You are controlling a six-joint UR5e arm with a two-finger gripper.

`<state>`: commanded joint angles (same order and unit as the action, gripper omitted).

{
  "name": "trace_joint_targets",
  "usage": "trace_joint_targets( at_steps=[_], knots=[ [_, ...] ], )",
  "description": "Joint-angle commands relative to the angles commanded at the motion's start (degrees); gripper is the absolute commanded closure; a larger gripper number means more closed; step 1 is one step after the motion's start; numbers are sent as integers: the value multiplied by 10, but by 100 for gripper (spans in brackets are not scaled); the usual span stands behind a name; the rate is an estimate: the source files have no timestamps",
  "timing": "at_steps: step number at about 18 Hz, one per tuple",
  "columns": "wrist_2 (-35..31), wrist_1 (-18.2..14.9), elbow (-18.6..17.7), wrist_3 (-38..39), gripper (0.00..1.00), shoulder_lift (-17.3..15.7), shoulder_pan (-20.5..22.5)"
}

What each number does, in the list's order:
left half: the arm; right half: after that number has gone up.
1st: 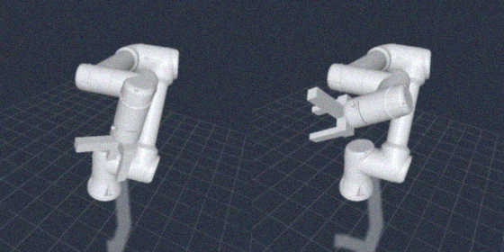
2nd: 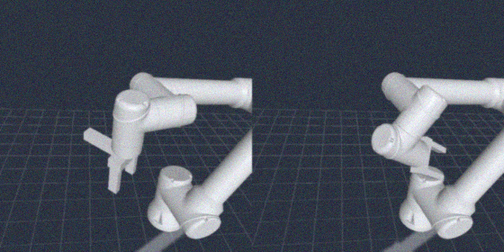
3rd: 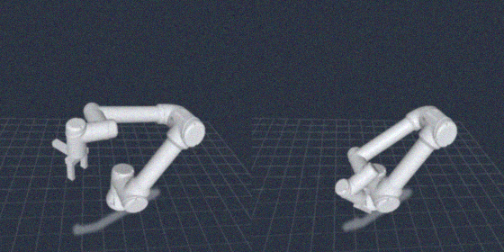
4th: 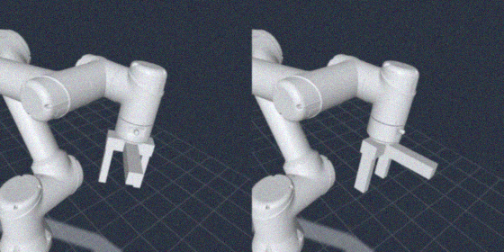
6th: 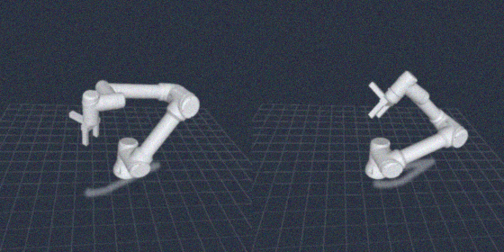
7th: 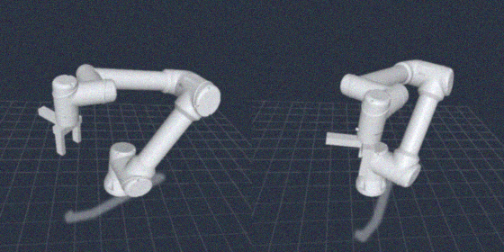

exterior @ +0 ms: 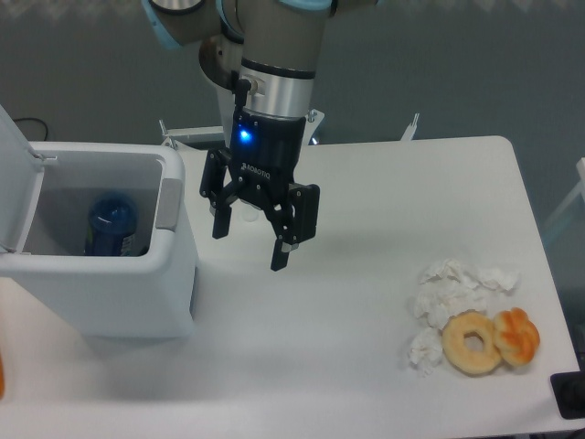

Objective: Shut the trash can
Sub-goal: 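Raise the open gripper up and away from the trash can opening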

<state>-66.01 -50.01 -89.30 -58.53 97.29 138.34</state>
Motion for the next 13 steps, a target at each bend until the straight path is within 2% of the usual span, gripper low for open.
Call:
trace_joint_targets(
  at_steps=[9,13],
  knots=[
    [17,2,16,10,0,0,-4],
    [42,2,14,75,0,-6,-8]
  ],
)
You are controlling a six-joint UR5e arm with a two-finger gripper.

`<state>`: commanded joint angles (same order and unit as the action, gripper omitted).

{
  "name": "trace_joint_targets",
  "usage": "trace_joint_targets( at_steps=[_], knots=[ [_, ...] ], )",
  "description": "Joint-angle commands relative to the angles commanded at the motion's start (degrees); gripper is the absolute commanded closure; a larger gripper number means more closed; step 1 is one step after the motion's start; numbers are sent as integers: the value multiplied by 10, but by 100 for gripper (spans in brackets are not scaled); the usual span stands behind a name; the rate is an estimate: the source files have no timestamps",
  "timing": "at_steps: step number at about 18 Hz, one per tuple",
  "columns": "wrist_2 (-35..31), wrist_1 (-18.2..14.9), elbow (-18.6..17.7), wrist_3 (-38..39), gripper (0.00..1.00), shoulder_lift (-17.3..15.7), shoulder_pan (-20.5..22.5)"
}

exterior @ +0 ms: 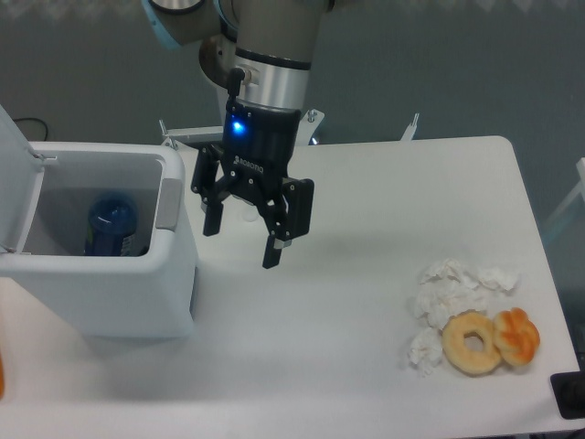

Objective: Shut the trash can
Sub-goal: 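Raise the open gripper up and away from the trash can opening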

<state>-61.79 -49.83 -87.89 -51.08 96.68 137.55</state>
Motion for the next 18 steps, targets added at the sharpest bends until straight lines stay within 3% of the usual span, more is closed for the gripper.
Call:
trace_joint_targets(
  at_steps=[8,11,14,18],
  knots=[
    [5,0,18,129,0,-10,-25],
    [21,-1,-5,239,0,-30,-37],
    [43,0,3,340,0,-43,-37],
    [46,-1,2,362,0,-71,-39]
  ],
)
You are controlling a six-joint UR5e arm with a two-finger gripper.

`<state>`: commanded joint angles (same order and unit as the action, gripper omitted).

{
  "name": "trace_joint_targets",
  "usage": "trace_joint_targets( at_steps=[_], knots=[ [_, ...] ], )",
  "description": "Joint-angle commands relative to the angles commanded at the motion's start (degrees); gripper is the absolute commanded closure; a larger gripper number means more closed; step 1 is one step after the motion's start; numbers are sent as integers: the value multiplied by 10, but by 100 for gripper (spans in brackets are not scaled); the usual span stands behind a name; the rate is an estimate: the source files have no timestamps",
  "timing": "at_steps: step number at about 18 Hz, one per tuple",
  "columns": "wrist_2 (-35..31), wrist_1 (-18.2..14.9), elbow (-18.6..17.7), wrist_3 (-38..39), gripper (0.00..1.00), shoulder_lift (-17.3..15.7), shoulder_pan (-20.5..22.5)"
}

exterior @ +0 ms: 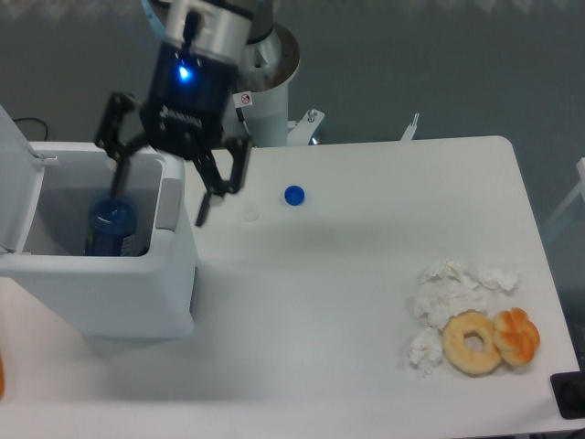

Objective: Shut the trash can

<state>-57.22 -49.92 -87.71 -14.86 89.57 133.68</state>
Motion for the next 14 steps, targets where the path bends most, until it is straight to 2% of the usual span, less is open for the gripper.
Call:
trace_joint_targets(
  at_steps=[3,6,10,14],
  knots=[
    [17,0,0,31,0,-9,-9],
    [65,0,4,88,0,-18,-17],
    [78,0,3,94,0,-33,-39],
    [109,-2,-4,98,0,-45,-80]
  ],
)
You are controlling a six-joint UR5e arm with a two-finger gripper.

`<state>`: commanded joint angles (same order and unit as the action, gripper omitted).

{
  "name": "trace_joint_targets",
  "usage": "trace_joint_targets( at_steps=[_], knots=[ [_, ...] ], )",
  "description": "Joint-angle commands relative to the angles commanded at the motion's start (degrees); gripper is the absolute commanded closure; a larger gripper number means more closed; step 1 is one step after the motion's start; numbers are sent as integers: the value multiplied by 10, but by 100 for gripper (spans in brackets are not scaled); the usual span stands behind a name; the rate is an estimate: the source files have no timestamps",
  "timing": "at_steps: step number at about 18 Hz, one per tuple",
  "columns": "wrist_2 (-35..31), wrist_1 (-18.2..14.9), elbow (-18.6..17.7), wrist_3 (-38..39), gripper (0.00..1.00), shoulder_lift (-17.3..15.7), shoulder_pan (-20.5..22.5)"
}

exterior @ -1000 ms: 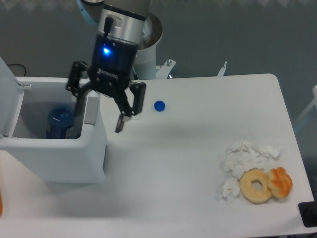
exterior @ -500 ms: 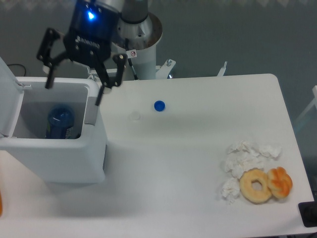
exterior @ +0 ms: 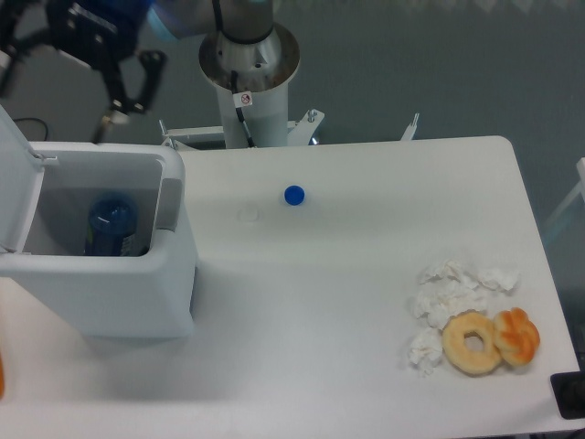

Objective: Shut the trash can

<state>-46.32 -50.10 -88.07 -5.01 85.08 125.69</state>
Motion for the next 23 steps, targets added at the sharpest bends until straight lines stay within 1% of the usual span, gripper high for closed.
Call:
trace_joint_targets(
  at_steps=[7,10,16,18,21,23],
  knots=[
    [7,0,-3,-1,0,-4,-56],
    [9,2,-10,-1,0,-7,-80],
    [10,2,-13,-1,0,-11,-113],
    [22,0,-17,-2,0,-6,-124],
    [54,1,-32,-5,0,-1,-135],
    [58,2,-33,-5,0,4,-141]
  ],
)
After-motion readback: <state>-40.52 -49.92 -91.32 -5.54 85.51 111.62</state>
